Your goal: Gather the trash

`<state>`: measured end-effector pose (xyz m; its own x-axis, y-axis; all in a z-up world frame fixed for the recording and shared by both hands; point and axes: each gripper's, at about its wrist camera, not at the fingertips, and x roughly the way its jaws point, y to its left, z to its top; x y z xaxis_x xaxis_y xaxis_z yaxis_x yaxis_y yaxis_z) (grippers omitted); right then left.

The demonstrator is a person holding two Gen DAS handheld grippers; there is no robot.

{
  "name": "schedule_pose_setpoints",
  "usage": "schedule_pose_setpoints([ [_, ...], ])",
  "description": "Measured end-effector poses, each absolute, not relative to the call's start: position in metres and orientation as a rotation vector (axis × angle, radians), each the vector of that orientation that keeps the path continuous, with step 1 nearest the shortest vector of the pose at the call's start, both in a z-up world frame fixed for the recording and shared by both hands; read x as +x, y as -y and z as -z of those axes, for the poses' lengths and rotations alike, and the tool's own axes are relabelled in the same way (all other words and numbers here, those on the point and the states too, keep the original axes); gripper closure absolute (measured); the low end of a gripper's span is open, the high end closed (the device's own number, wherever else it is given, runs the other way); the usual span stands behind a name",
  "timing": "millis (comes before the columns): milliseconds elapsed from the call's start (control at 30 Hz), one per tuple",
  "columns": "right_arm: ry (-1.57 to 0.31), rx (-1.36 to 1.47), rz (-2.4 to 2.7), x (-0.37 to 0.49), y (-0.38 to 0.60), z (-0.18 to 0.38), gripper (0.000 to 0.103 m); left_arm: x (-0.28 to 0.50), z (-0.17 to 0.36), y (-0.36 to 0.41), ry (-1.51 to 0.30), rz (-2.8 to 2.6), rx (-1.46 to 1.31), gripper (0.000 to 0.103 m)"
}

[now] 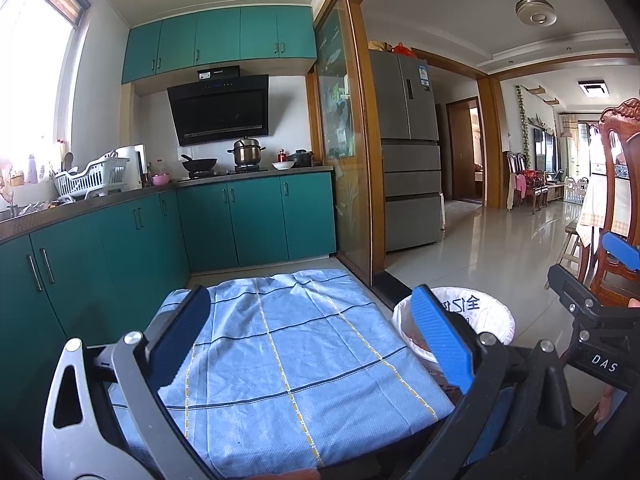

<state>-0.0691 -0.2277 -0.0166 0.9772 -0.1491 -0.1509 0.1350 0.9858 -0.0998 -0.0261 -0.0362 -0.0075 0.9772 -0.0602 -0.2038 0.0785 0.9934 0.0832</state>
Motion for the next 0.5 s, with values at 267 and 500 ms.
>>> schedule_pose_setpoints([
  [267,-0.170,-0.093,0.150,-0.064,0.225,0.017,0.003,-0.020,0.008,0.037,-0.217,0.077,0.091,0.003],
  [500,-0.187,-0.099,0.140,-0.056,0.223,0.021,0.003,-0.012,0.012,0.037,-0.237,0.073,0.084,0.003],
])
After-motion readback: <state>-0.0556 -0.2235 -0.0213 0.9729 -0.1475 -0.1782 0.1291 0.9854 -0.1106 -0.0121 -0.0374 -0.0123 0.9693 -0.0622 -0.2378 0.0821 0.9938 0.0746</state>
